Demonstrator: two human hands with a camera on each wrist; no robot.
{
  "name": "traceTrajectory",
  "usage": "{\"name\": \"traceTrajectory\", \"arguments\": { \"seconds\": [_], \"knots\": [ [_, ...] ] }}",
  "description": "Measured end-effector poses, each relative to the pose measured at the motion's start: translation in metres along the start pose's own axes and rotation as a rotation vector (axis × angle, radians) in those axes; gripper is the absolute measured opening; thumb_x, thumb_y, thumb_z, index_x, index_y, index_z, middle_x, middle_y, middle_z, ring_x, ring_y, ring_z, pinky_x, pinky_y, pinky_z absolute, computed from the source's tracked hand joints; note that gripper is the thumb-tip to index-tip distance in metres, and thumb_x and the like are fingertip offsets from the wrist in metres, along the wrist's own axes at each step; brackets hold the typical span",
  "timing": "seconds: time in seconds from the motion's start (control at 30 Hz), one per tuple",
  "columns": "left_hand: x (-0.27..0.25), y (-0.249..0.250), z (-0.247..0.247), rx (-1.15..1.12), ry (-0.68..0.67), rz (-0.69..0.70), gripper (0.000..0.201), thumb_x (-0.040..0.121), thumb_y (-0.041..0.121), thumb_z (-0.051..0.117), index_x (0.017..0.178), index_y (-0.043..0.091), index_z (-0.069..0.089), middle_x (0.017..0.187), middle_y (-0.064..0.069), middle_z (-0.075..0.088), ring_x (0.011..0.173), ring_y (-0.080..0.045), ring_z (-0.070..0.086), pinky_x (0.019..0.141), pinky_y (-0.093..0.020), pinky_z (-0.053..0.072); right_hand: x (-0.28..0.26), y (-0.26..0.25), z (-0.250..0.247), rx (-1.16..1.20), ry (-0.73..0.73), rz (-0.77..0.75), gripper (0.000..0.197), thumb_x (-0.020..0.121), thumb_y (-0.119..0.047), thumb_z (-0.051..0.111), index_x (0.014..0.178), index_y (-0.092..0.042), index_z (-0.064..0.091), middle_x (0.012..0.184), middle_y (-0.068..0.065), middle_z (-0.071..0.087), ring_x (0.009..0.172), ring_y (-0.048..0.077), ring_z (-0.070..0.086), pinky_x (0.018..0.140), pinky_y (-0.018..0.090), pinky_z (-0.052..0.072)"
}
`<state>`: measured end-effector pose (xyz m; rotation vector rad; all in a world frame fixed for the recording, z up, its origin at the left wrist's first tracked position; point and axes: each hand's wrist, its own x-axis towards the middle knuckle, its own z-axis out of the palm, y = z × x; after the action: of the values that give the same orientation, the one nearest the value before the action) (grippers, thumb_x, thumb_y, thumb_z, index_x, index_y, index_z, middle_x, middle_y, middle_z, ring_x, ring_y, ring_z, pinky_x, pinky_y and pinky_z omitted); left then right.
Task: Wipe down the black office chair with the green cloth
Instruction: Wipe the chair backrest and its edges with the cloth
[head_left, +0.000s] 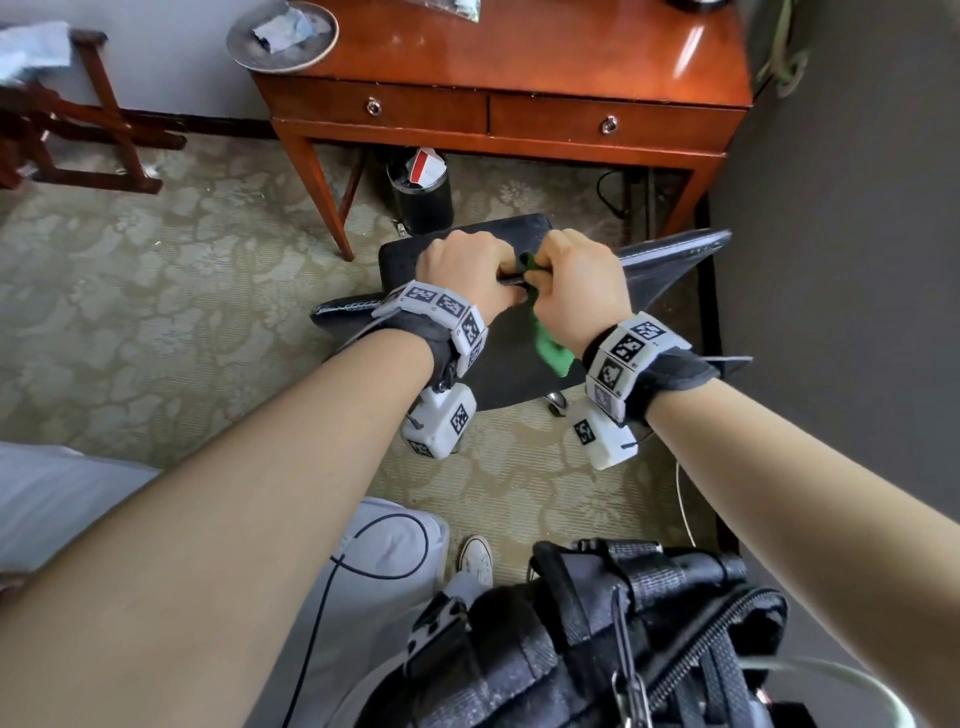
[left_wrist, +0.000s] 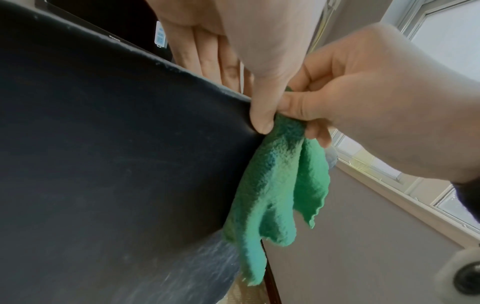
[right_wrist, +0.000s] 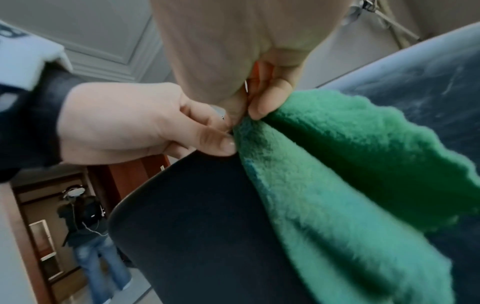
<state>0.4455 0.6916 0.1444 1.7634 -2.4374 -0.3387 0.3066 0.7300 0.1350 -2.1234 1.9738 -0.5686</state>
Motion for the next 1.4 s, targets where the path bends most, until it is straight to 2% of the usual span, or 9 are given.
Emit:
{"name": "traceTrajectory", "arguments": {
  "seconds": [0.23,0.33,0.47,0.57,0.7,0.87,1.07,1.27,1.4],
  "knots": [
    [-0.001,-0.005,0.006,-0.102,0.007,-0.044,0.026,0.077,0.057,0.072,0.094,0.039,0.073,0.095,0.008,0.074,0.096,-0.025,0.067,0.084,-0.040,0.054,0.000,0.039,-0.013,-0.031,0.059,0.060,0.011,0.087,-0.018,0.061,0.089,-0.008,0.056,0.093,0.013,0.060,0.083,0.036,0.058,0.068,0.039,0.047],
    [-0.001,-0.007,0.005,-0.125,-0.007,-0.046,0.024,0.077,0.057,0.072,0.093,0.039,0.073,0.093,0.009,0.074,0.094,-0.022,0.068,0.084,-0.039,0.055,0.004,0.070,-0.025,-0.056,0.116,0.133,0.012,0.085,-0.016,0.062,0.090,-0.004,0.060,0.093,0.017,0.063,0.085,0.039,0.060,0.070,0.042,0.049],
    [-0.002,-0.004,0.004,-0.116,-0.004,-0.055,0.026,0.079,0.056,0.072,0.098,0.037,0.073,0.095,0.008,0.074,0.095,-0.023,0.067,0.084,-0.037,0.054,0.004,0.095,-0.037,-0.057,0.172,0.203,0.011,0.085,-0.014,0.062,0.090,-0.004,0.061,0.095,0.018,0.065,0.088,0.040,0.060,0.069,0.036,0.043],
    [-0.003,-0.003,0.006,-0.104,0.026,-0.062,0.025,0.080,0.055,0.072,0.098,0.038,0.074,0.095,0.008,0.074,0.096,-0.024,0.066,0.081,-0.035,0.052,0.003,0.083,-0.030,-0.011,0.189,0.186,0.009,0.085,-0.013,0.062,0.087,-0.004,0.060,0.093,0.018,0.065,0.086,0.038,0.060,0.069,0.033,0.039],
    [-0.007,0.001,0.009,-0.094,0.043,-0.083,0.027,0.079,0.056,0.071,0.099,0.039,0.073,0.097,0.006,0.073,0.098,-0.027,0.065,0.082,-0.036,0.051,-0.003,0.040,-0.008,0.045,0.105,0.082,0.008,0.086,-0.016,0.060,0.087,-0.008,0.059,0.092,0.013,0.062,0.083,0.034,0.060,0.071,0.039,0.048],
    [-0.009,0.004,0.005,-0.026,0.050,-0.052,0.025,0.082,0.048,0.067,0.094,0.027,0.071,0.094,-0.003,0.071,0.098,-0.033,0.063,0.069,-0.033,0.040,-0.003,-0.004,0.006,0.002,0.017,-0.010,0.009,0.085,-0.012,0.059,0.086,-0.010,0.051,0.090,0.010,0.056,0.075,0.033,0.054,0.061,0.033,0.032],
    [-0.010,0.004,0.003,-0.035,0.025,-0.028,0.025,0.084,0.049,0.067,0.100,0.031,0.073,0.098,-0.002,0.071,0.100,-0.033,0.064,0.072,-0.034,0.046,-0.003,0.002,-0.001,-0.025,-0.001,-0.028,0.011,0.087,-0.015,0.059,0.092,-0.008,0.054,0.093,0.012,0.058,0.079,0.035,0.056,0.063,0.036,0.039],
    [-0.005,0.002,-0.002,-0.088,-0.020,-0.042,0.023,0.083,0.050,0.071,0.101,0.036,0.074,0.100,0.004,0.074,0.097,-0.027,0.066,0.081,-0.036,0.055,0.002,0.050,-0.022,-0.054,0.087,0.107,0.013,0.086,-0.017,0.060,0.091,-0.005,0.058,0.094,0.017,0.063,0.086,0.039,0.060,0.072,0.041,0.049],
    [-0.006,0.002,0.002,-0.098,0.007,-0.049,0.025,0.083,0.052,0.070,0.102,0.035,0.074,0.101,0.005,0.074,0.098,-0.026,0.067,0.085,-0.037,0.054,0.001,0.064,-0.024,-0.022,0.142,0.127,0.010,0.084,-0.014,0.062,0.087,-0.004,0.059,0.090,0.017,0.065,0.082,0.038,0.060,0.069,0.037,0.046]
  ]
}}
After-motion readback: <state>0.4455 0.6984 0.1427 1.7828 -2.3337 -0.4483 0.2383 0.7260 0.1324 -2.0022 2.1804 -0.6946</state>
